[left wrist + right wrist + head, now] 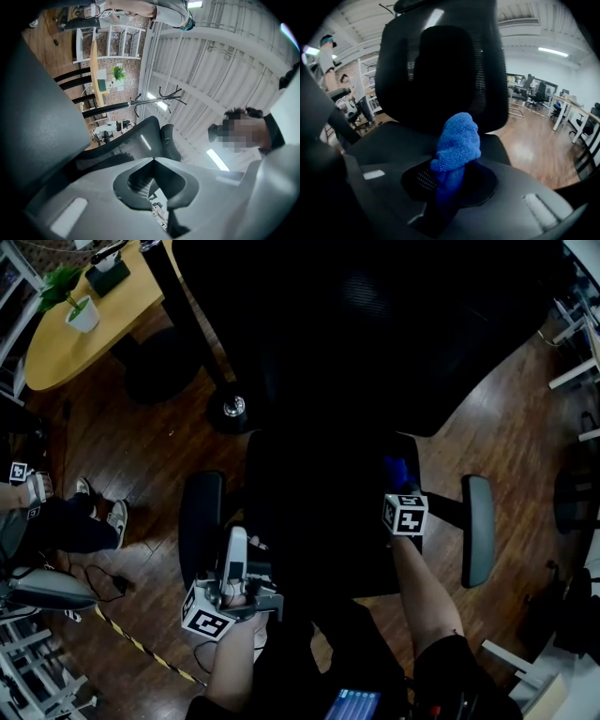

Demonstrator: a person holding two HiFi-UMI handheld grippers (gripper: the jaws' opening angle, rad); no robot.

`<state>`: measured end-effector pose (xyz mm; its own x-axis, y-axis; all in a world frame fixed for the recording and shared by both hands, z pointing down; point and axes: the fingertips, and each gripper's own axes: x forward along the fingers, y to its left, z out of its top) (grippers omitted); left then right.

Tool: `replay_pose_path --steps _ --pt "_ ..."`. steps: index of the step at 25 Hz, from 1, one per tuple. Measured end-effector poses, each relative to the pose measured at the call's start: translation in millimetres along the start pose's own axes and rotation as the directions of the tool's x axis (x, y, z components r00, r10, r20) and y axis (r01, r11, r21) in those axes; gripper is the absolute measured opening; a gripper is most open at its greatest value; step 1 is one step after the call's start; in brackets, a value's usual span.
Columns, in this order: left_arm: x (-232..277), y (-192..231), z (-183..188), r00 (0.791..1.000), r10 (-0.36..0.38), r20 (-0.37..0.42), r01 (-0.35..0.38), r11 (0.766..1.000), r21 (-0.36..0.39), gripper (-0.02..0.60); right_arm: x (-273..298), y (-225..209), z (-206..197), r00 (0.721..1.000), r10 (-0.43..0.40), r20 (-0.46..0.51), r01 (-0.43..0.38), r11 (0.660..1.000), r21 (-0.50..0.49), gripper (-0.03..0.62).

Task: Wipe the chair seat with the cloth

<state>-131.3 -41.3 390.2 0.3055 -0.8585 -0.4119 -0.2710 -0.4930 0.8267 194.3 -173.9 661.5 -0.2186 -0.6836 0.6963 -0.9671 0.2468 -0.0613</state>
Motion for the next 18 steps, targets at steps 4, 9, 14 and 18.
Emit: replay_pose_path --steps 4,9,14,18 --pt "-2.6 -1.3 3.1 1.000 0.003 0.006 -0.003 1.000 -0.002 -0.008 8.5 131.1 10.6 0.970 0.242 0.033 -0.240 0.969 -0.054 0.080" --pt "-7.7 -2.2 5.5 1.000 0.011 -0.008 -0.010 1.000 0.007 -0.008 -0.3 312.0 -0.9 0.849 0.527 -0.025 -0.524 0.836 -0.165 0.080" --pt "-10.4 -6.7 3.8 1.000 0.005 -0.015 -0.005 1.000 0.002 -0.006 3.2 374.7 -39.4 0.807 0.578 -0.123 -0.590 0.778 -0.216 0.080" --pt "-14.1 -6.5 2.2 1.000 0.004 -0.020 -0.004 1.000 0.001 -0.006 4.2 366.3 -41.4 0.811 0.576 -0.097 -0.580 0.774 -0.252 0.080"
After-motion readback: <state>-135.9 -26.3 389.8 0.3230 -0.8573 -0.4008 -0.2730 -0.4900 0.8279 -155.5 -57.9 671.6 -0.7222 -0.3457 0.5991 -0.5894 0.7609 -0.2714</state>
